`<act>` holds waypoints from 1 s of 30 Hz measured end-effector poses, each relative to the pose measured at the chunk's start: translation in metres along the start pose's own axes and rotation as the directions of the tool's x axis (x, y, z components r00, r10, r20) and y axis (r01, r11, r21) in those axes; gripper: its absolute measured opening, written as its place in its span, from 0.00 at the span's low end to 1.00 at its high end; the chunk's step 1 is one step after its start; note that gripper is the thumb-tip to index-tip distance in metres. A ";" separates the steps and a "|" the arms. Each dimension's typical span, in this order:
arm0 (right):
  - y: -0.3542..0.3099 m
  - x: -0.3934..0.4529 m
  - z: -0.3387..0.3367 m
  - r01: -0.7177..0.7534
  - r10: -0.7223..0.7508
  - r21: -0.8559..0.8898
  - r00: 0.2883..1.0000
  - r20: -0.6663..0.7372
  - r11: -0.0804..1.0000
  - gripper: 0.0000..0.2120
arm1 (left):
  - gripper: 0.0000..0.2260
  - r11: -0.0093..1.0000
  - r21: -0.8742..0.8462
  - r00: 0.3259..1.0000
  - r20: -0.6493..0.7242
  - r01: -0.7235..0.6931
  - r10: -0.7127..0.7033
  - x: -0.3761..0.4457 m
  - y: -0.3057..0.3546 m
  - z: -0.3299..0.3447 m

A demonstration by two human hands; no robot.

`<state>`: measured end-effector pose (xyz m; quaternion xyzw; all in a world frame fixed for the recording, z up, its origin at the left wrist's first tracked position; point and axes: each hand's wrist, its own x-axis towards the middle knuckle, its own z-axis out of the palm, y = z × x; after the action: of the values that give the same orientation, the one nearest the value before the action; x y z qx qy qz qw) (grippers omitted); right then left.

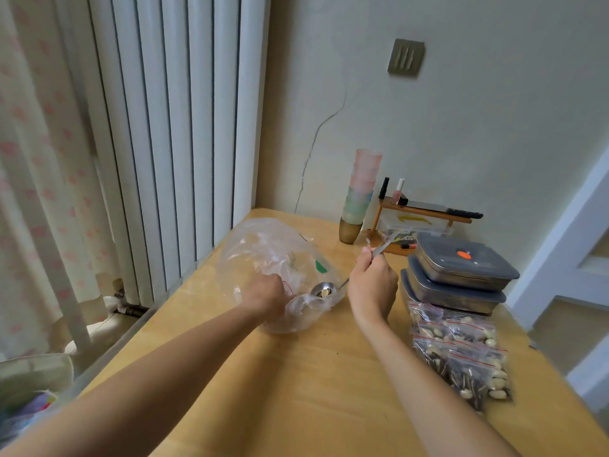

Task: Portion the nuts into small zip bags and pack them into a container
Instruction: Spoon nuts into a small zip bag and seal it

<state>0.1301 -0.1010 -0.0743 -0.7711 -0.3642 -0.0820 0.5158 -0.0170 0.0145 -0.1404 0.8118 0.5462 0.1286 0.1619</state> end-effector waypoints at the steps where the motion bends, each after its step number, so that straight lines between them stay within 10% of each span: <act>1: 0.003 0.000 -0.001 0.001 -0.001 -0.016 1.000 0.006 1.000 0.21 | 0.15 1.000 0.019 1.000 -0.014 0.019 -0.018 0.000 0.002 0.001; 10: 0.011 0.002 -0.006 -0.009 0.016 -0.074 0.996 0.084 0.997 0.20 | 0.10 0.982 -0.176 0.994 -0.077 0.068 -0.083 0.006 0.012 0.007; 17: 0.001 -0.006 0.007 -0.009 0.021 -0.104 0.993 0.117 0.994 0.21 | 0.02 0.946 -0.198 0.949 -0.235 -0.258 0.210 0.011 0.022 -0.002; 30: 0.030 0.005 0.004 -0.435 0.396 0.117 0.881 0.257 0.893 0.19 | 0.08 0.956 -0.061 0.931 -0.250 -0.288 0.265 0.002 0.024 -0.012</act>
<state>0.1525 -0.1008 -0.0960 -0.7883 -0.2518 0.1510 0.5407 -0.0007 0.0095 -0.1194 0.8504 0.4349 0.2732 0.1140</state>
